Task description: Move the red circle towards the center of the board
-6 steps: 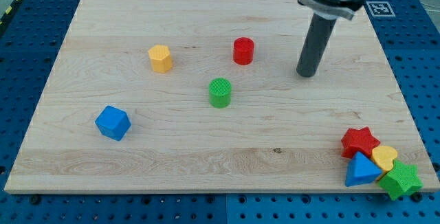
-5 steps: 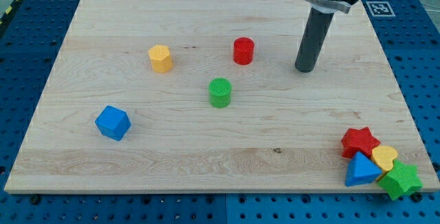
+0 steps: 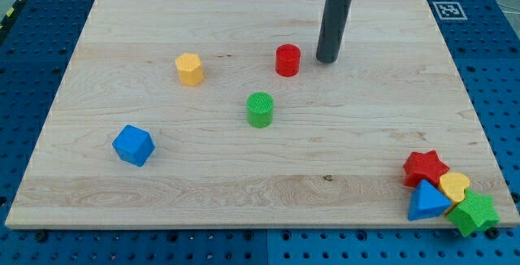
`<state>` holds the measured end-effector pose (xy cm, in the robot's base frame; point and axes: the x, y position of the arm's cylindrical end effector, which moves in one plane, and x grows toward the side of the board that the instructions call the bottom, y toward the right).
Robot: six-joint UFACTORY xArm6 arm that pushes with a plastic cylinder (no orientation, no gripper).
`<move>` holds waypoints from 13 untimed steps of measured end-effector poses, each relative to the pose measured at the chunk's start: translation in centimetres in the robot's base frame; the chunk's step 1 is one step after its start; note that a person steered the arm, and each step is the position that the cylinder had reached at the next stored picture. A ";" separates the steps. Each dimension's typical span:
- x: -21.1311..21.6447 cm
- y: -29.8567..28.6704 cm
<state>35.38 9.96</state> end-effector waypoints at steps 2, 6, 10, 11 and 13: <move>-2.0 -1.0; -1.3 -8.9; 7.0 -5.4; 6.9 -6.6; 0.9 -10.3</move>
<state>36.29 -0.32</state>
